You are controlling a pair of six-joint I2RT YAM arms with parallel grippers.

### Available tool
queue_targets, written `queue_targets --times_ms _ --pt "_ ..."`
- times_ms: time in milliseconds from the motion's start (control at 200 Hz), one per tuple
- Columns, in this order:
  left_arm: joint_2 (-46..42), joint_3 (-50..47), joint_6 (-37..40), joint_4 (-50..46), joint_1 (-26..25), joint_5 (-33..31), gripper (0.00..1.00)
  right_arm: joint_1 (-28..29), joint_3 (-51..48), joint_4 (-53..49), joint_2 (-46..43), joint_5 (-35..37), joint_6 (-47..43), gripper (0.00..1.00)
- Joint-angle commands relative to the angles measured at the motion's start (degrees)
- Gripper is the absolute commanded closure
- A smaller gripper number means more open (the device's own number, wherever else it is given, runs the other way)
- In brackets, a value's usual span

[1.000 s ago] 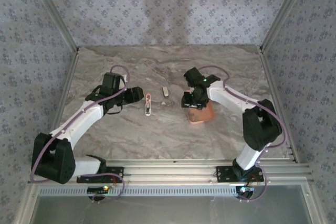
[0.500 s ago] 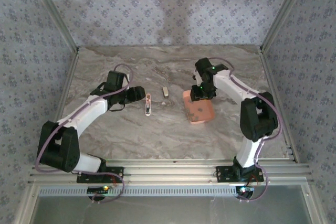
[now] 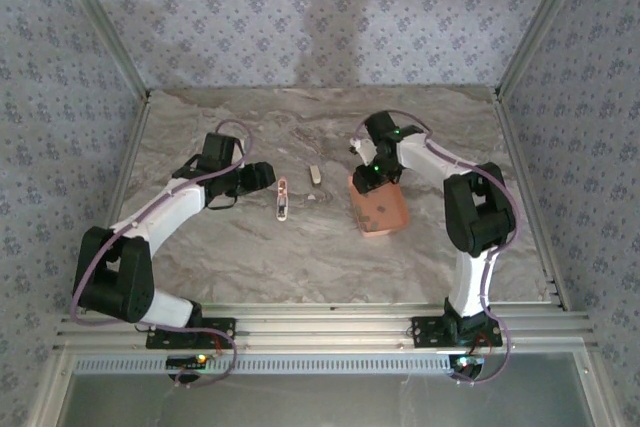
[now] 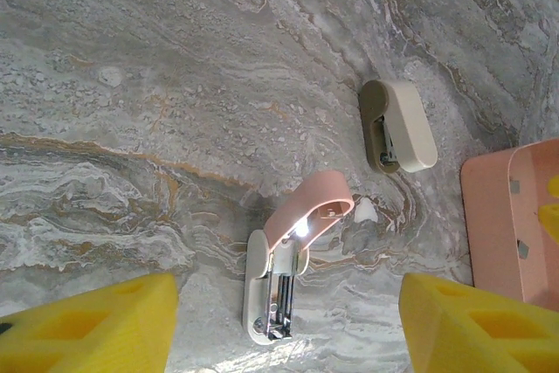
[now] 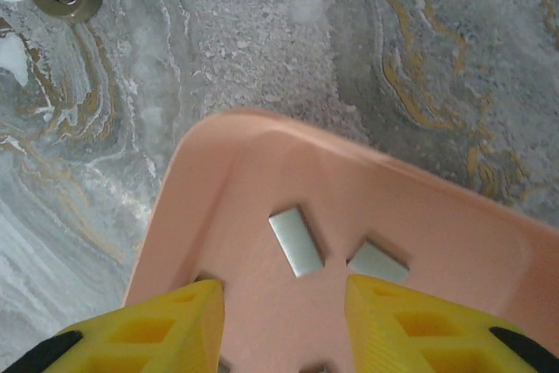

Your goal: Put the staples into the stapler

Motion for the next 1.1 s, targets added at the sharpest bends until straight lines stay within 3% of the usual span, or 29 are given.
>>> queue_targets --times_ms 0,765,1094 --pt "0.7 2.3 -0.4 -0.2 0.3 -0.6 0.32 0.3 0.4 1.1 2.6 -0.9 -2.7 0.59" --pt "1.0 4.4 1.2 -1.9 0.3 -0.7 0.32 2.5 0.6 1.6 7.9 7.1 -2.0 0.68" --pt "-0.6 4.0 1.5 -3.5 0.3 -0.9 0.32 5.3 -1.0 3.0 5.2 17.8 2.4 0.79"
